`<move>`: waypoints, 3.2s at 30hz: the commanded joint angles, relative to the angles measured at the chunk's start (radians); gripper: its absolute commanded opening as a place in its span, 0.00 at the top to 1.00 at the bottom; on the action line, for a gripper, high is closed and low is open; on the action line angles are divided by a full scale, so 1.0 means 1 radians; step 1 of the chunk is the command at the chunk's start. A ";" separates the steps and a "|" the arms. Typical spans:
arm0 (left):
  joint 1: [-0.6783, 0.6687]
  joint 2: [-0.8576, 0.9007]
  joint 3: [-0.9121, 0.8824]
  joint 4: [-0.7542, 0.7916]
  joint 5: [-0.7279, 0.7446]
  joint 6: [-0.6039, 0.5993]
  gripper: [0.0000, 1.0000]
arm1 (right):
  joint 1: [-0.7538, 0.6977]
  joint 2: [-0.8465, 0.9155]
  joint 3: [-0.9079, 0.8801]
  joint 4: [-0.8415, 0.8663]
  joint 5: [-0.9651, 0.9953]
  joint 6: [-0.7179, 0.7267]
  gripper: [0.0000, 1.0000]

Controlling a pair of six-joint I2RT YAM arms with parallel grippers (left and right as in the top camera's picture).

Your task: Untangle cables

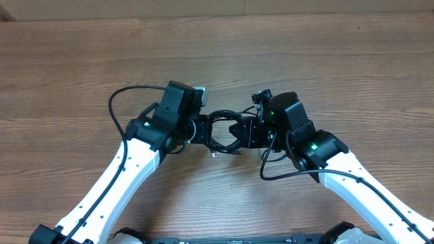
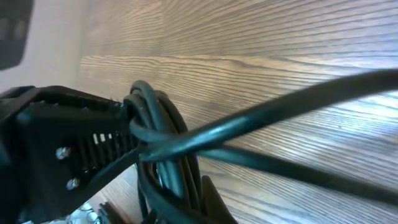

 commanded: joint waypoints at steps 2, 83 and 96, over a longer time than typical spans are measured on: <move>0.112 -0.004 0.002 -0.003 -0.126 -0.126 0.96 | -0.040 -0.017 0.016 0.007 -0.032 0.002 0.96; 0.116 -0.005 0.002 -0.010 0.284 0.355 0.96 | -0.083 0.197 0.016 0.154 0.038 0.637 0.16; 0.116 -0.005 0.002 0.003 0.507 0.394 0.96 | -0.064 0.197 0.015 0.211 -0.006 0.667 0.35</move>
